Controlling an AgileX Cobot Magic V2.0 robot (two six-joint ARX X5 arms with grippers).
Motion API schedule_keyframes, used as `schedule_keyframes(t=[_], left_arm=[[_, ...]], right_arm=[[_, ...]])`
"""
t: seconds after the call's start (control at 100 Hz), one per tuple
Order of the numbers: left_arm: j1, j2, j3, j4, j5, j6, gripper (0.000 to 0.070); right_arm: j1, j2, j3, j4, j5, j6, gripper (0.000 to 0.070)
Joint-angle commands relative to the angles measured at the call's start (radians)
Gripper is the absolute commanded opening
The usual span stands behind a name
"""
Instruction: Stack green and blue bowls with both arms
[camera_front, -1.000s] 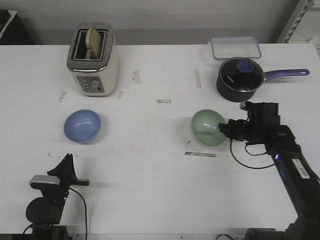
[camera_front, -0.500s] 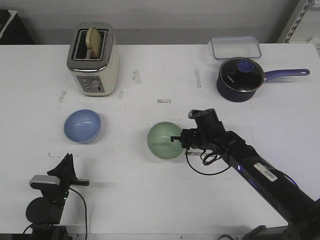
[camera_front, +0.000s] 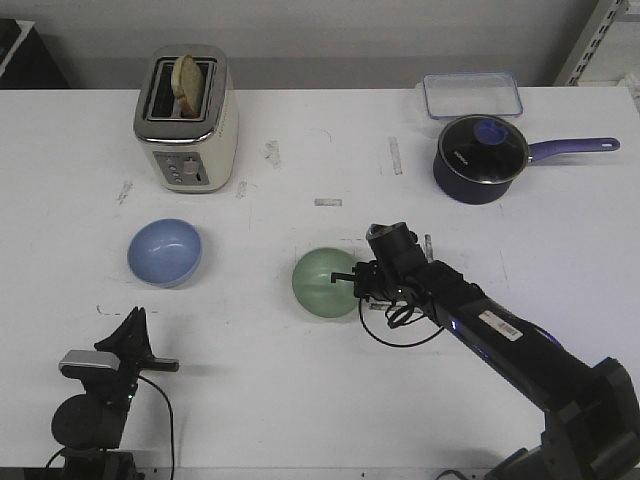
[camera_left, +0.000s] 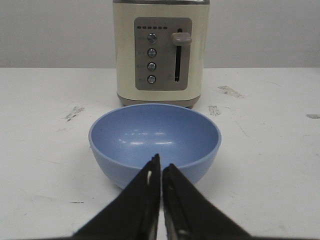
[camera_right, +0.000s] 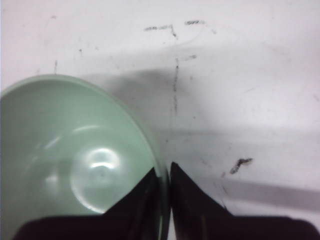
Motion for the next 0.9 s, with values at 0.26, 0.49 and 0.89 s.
schedule_keyframes(t=[0.26,0.49,0.89], left_arm=[[0.002,-0.002,-0.022,0.012,0.001,0.005,0.0002],[0.002,-0.002,-0.022,0.012,0.001,0.005,0.0002],[0.002,-0.002,-0.022,0.012,0.000,0.005,0.0002]], right_arm=[[0.005,0.012,0.019,0.049,-0.001,0.015,0.0223],[-0.007,-0.051,0.019,0.071,-0.001,0.010,0.0337],[-0.093,-0.193,-0.027,0.094,0.007,-0.263,0.0413]])
